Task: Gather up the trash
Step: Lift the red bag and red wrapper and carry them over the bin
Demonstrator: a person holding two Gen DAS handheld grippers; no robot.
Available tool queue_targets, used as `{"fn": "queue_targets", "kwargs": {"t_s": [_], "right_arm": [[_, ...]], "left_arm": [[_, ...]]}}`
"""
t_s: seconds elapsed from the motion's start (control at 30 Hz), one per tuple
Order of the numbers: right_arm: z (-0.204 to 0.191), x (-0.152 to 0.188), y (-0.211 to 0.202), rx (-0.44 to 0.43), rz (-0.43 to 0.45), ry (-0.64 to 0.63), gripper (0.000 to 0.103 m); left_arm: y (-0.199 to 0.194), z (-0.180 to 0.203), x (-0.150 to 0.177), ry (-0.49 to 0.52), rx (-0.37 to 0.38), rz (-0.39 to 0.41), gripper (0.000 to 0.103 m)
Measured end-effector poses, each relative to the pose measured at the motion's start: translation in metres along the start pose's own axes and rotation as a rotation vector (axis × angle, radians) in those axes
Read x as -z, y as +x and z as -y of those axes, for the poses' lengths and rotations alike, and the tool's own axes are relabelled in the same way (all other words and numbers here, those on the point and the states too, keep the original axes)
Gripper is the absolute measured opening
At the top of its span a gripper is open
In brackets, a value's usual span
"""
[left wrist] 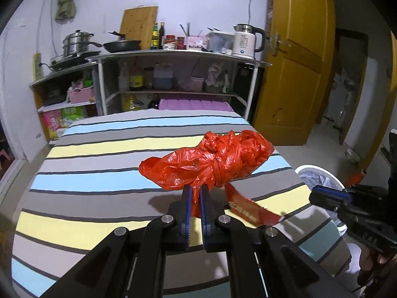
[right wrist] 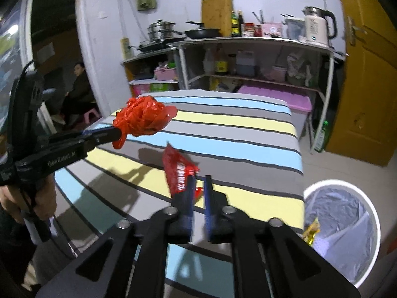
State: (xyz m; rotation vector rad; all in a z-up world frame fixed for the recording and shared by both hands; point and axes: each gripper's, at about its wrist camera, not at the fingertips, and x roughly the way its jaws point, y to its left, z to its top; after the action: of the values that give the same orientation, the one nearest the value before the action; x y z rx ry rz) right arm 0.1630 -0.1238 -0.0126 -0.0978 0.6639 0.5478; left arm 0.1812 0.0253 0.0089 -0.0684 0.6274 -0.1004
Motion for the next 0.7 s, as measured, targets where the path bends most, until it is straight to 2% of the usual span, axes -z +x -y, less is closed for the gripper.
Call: {"fn": "queue_targets", "kwargs": {"t_s": [0.07, 0.2, 0.33, 0.53, 0.6, 0.7], "right_arm": [[-0.005, 0.001, 0.007, -0.008, -0.012, -0.024, 0.041], [-0.014, -0.002, 0.029, -0.044, -0.048, -0.053, 0.041], [-0.017, 0.001, 0.058, -0.037, -0.116, -0.081, 0.041], [-0.004, 0.006, 0.09, -0.058, -0.211, -0.024, 0.041], [0.001, 0.006, 0.092, -0.048, -0.218, -0.01, 0.02], [0.0, 0.007, 0.088, -0.04, -0.209, -0.017, 0.018]], "left_arm": [[-0.002, -0.006, 0.002, -0.012, -0.014, -0.002, 0.006], [-0.002, -0.023, 0.006, -0.039, -0.034, -0.008, 0.006], [0.001, -0.034, 0.01, -0.052, -0.039, -0.015, 0.006], [0.012, -0.04, 0.014, -0.058, -0.027, -0.031, 0.006], [0.015, -0.041, 0.015, -0.059, -0.022, -0.036, 0.006], [0.018, -0.04, 0.017, -0.062, -0.015, -0.04, 0.006]]}}
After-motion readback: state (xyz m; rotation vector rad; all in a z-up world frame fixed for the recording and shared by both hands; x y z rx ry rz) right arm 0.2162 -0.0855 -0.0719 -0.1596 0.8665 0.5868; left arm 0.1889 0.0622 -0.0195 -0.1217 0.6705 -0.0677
